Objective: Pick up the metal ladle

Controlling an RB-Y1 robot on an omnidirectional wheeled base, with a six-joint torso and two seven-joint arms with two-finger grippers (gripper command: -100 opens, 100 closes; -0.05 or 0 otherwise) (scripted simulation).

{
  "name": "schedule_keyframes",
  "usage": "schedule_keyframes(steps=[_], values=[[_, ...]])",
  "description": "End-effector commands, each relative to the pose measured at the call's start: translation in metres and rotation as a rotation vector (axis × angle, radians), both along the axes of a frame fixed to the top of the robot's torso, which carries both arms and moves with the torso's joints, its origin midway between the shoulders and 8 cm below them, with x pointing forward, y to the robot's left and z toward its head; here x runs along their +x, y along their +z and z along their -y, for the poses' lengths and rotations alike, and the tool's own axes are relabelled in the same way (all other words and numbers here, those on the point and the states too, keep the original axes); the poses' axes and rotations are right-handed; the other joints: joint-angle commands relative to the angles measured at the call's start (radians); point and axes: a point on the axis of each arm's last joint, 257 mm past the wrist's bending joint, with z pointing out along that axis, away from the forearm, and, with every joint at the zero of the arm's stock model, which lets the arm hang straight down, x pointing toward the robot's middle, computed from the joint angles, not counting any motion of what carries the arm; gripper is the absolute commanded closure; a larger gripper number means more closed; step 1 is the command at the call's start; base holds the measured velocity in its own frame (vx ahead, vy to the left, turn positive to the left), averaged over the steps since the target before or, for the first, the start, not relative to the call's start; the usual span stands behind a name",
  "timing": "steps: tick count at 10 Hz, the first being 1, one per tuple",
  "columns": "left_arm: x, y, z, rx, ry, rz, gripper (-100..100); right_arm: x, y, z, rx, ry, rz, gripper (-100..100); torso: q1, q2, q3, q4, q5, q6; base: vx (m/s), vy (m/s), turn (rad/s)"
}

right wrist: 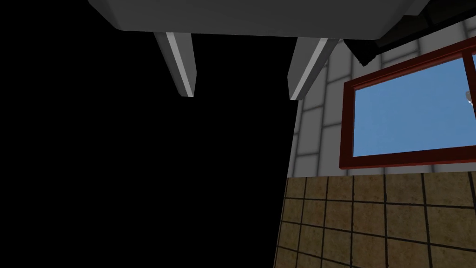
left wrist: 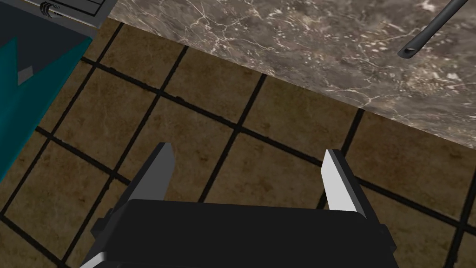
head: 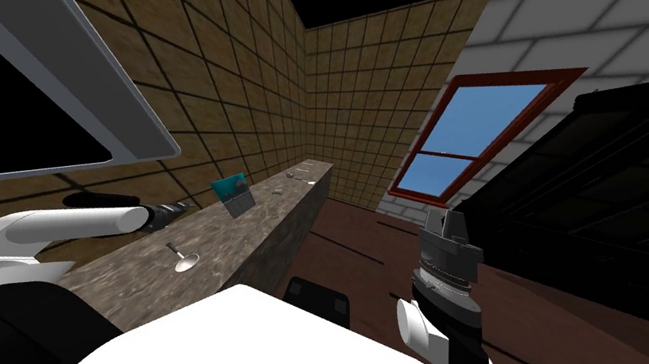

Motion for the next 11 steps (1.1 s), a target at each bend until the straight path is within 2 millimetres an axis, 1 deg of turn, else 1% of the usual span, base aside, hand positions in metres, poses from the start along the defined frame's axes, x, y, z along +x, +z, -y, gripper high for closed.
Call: schedule_keyframes(steps=[1,2,3,4,5,6,7,8,9,11], values=[[-0.012,-0.008,-0.003,-0.026,0.020,-0.046,-100,0.000,0.000,0.000,0.000,0.000,0.000,0,0.000,0.000,0.000,0.000,0.000,0.000,-0.018,0.030,-0.120],[-0.029,-0.014,-0.011,-0.042,0.046,-0.082,-100,0.000,0.000,0.000,0.000,0.000,0.000,0,0.000,0.000,0.000,0.000,0.000,-0.001,-0.021,0.033,-0.187],[-0.034,-0.018,-0.008,-0.058,0.052,-0.102,-100,0.000,0.000,0.000,0.000,0.000,0.000,0,0.000,0.000,0.000,0.000,0.000,0.000,-0.022,0.034,-0.119],[-0.052,-0.024,-0.014,-0.078,0.078,-0.138,-100,0.000,0.000,0.000,0.000,0.000,0.000,0,0.000,0.000,0.000,0.000,0.000,-0.001,-0.027,0.033,-0.230],[-0.056,-0.027,-0.012,-0.093,0.083,-0.154,-100,0.000,0.000,0.000,0.000,0.000,0.000,0,0.000,0.000,0.000,0.000,0.000,0.000,-0.021,0.031,-0.092],[-0.074,-0.035,-0.015,-0.121,0.109,-0.193,-100,0.000,0.000,0.000,0.000,0.000,0.000,0,0.000,0.000,0.000,0.000,0.000,-0.001,-0.018,0.033,-0.163],[-0.077,-0.037,-0.013,-0.130,0.112,-0.203,-100,0.000,0.000,0.000,0.000,0.000,0.000,0,0.000,0.000,0.000,0.000,0.000,0.000,-0.020,0.031,-0.111],[-0.096,-0.047,-0.014,-0.165,0.138,-0.244,-100,0.000,0.000,0.000,0.000,0.000,0.000,0,0.000,0.000,0.000,0.000,0.000,-0.001,-0.029,0.027,-0.167],[-0.097,-0.047,-0.013,-0.169,0.139,-0.249,-100,0.000,0.000,0.000,0.000,0.000,0.000,0,0.000,0.000,0.000,0.000,0.000,0.000,-0.024,0.027,-0.089],[-0.133,-0.067,-0.009,-0.244,0.184,-0.322,-100,0.000,0.000,0.000,0.000,0.000,0.000,0,0.000,0.000,0.000,0.000,0.000,-0.001,-0.033,0.038,-0.190]])
